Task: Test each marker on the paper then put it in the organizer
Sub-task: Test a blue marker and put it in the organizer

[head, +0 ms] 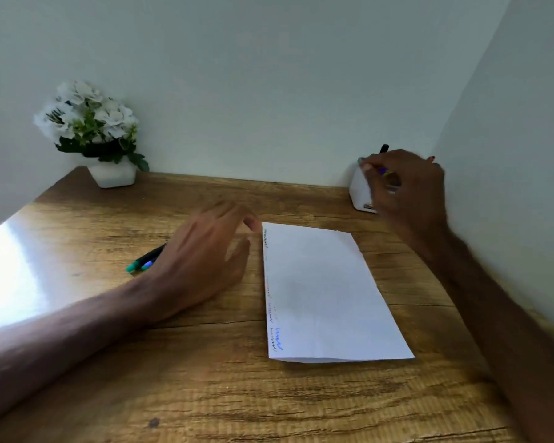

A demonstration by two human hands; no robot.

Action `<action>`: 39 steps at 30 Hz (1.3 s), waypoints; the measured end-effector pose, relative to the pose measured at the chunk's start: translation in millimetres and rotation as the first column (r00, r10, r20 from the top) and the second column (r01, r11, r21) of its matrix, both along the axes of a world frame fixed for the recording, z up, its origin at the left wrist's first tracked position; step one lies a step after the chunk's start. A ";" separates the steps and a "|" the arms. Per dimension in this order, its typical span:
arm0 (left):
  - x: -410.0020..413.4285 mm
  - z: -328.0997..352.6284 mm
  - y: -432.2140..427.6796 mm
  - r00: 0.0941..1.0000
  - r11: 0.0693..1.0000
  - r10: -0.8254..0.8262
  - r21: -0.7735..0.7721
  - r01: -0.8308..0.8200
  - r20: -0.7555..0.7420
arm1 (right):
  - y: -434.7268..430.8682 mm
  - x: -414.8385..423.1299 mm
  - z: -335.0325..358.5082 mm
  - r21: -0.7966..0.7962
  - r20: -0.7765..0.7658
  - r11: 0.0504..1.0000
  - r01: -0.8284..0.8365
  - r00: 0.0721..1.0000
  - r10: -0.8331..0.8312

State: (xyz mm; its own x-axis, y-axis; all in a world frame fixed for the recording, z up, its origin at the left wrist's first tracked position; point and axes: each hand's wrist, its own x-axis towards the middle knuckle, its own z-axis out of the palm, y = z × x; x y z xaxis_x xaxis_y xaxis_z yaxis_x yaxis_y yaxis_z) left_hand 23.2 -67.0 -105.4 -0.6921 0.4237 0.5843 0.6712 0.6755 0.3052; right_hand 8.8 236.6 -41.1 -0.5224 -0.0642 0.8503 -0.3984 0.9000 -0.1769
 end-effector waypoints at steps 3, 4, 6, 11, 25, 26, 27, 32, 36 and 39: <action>-4.0 11.0 -18.5 0.992 0.993 0.114 -0.017 -0.114 -0.047 | -39.7 9.4 -9.0 0.098 0.176 0.976 -0.195 0.969 0.176; -5.4 14.5 -24.4 0.988 0.988 0.145 -0.035 -0.147 -0.052 | -49.0 12.0 -12.6 0.157 0.237 0.958 -0.239 0.951 0.199; -7.7 21.1 -36.6 0.977 0.971 0.208 -0.112 -0.211 -0.039 | -62.7 16.3 -20.3 0.237 0.330 0.918 -0.318 0.915 0.232; -6.1 31.5 -46.3 0.942 0.882 0.328 -0.380 -0.277 0.074 | -75.5 18.6 -31.2 0.234 0.430 0.870 -0.434 0.849 0.308; 0.2 37.3 -30.9 0.915 0.975 0.028 0.192 -0.114 0.403 | -80.2 24.7 -30.3 -0.033 0.432 0.917 -0.397 0.822 0.372; 3.2 38.5 -28.8 0.894 0.960 -0.049 0.269 -0.081 0.445 | -83.1 26.1 -30.4 -0.117 0.456 0.912 -0.392 0.795 0.400; 6.6 39.2 -26.2 0.870 0.939 -0.129 0.340 -0.046 0.475 | -86.5 27.2 -30.3 -0.218 0.483 0.893 -0.393 0.752 0.448; 22.1 37.2 -12.8 0.775 0.838 -0.369 0.544 0.038 0.514 | -100.3 34.9 -27.5 -0.660 0.448 0.654 -0.371 0.504 0.738; 27.4 33.3 -8.5 0.793 0.837 -0.371 0.544 0.060 0.483 | -101.7 35.7 -26.3 -0.776 0.401 0.550 -0.307 0.432 0.808; 28.5 32.0 -8.2 0.826 0.853 -0.341 0.517 0.070 0.450 | -95.6 32.8 -17.9 -0.893 0.299 0.401 -0.206 0.395 0.869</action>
